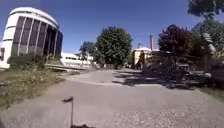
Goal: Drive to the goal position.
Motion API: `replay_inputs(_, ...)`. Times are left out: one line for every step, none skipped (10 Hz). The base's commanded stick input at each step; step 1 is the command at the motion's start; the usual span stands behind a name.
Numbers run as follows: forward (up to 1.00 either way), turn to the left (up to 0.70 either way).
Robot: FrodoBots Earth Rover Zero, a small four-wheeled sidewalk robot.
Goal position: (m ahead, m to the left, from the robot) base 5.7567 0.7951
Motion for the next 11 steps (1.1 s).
replay_inputs(0.6,0.0)
replay_inputs(0.6,0.0)
replay_inputs(0.6,0.0)
replay_inputs(0.6,0.0)
replay_inputs(0.6,0.0)
replay_inputs(0.6,0.0)
replay_inputs(0.6,0.0)
replay_inputs(0.6,0.0)
replay_inputs(0.6,0.0)
replay_inputs(0.6,0.0)
replay_inputs(0.6,0.0)
